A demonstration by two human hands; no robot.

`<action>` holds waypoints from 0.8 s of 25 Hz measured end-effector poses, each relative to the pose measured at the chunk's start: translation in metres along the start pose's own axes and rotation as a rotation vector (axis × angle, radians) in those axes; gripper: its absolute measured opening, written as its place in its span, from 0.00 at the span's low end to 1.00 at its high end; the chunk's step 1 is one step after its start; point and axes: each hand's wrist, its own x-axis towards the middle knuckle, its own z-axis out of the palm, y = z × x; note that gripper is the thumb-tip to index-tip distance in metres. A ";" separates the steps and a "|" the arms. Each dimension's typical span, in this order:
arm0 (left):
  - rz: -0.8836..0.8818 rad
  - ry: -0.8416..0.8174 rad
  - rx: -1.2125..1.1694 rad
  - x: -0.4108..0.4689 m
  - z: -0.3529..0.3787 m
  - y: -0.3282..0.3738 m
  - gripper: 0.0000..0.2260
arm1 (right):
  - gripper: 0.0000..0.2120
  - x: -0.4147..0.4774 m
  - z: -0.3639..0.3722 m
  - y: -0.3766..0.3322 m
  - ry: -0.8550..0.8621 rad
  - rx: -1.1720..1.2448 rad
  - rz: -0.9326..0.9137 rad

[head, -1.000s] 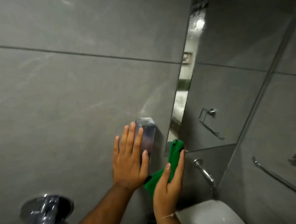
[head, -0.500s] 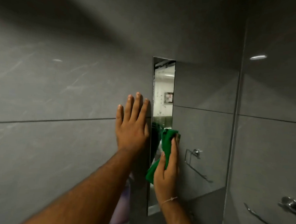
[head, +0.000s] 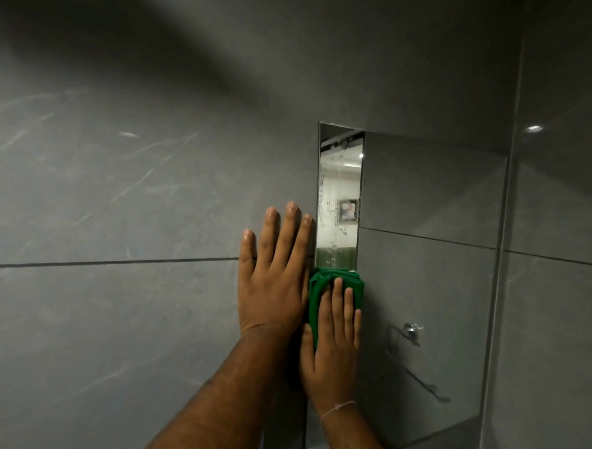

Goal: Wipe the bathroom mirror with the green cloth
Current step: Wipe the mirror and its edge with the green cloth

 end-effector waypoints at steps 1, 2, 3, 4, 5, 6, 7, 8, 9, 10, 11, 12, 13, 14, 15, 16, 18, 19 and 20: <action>-0.004 -0.005 0.005 0.000 -0.001 0.000 0.37 | 0.30 0.001 0.000 0.001 0.002 -0.010 0.002; -0.009 -0.003 0.008 0.001 -0.002 -0.001 0.37 | 0.30 0.003 0.000 0.001 0.004 -0.013 0.002; -0.015 0.007 0.007 0.001 -0.002 -0.001 0.37 | 0.32 0.006 -0.001 0.000 0.005 -0.013 0.000; -0.019 0.027 0.002 0.000 -0.003 -0.001 0.38 | 0.33 0.011 -0.002 -0.002 0.006 -0.013 0.004; -0.018 0.050 -0.007 0.000 -0.002 -0.001 0.38 | 0.32 0.020 -0.002 -0.004 0.007 -0.010 0.016; -0.016 0.066 -0.020 -0.001 -0.002 0.000 0.37 | 0.30 0.030 -0.002 -0.006 0.011 -0.003 0.031; -0.009 0.090 -0.037 0.000 -0.002 -0.001 0.36 | 0.29 0.045 -0.002 -0.008 0.025 0.008 0.038; -0.003 0.113 -0.052 0.000 -0.002 -0.001 0.34 | 0.28 0.059 -0.003 -0.011 0.042 0.017 0.041; -0.006 0.132 -0.064 0.001 -0.004 -0.002 0.32 | 0.28 0.075 -0.006 -0.013 0.053 0.023 0.037; -0.015 0.146 -0.070 0.003 -0.006 -0.002 0.31 | 0.28 0.090 -0.009 -0.015 0.060 0.025 0.023; -0.026 0.155 -0.069 0.003 -0.008 -0.002 0.30 | 0.28 0.101 -0.012 -0.016 0.062 0.026 0.003; -0.035 0.159 -0.064 0.003 -0.010 -0.001 0.30 | 0.29 0.113 -0.015 -0.018 0.062 0.023 -0.017; -0.040 0.153 -0.054 0.004 -0.011 0.000 0.31 | 0.29 0.124 -0.019 -0.019 0.059 0.022 -0.038; -0.038 0.144 -0.042 0.004 -0.012 0.000 0.33 | 0.30 0.139 -0.023 -0.022 0.061 0.022 -0.054; -0.028 0.142 -0.032 0.005 -0.013 0.000 0.33 | 0.30 0.157 -0.028 -0.025 0.072 0.020 -0.068; -0.015 0.145 -0.027 0.005 -0.013 -0.001 0.33 | 0.30 0.178 -0.033 -0.029 0.085 0.014 -0.079; 0.007 0.157 -0.008 0.005 -0.013 -0.004 0.34 | 0.30 0.223 -0.043 -0.039 0.117 0.008 -0.101; 0.008 0.153 0.006 0.004 -0.012 -0.004 0.36 | 0.30 0.245 -0.048 -0.043 0.130 0.012 -0.106; 0.001 0.140 0.013 0.004 -0.012 -0.005 0.39 | 0.30 0.263 -0.053 -0.046 0.136 0.019 -0.105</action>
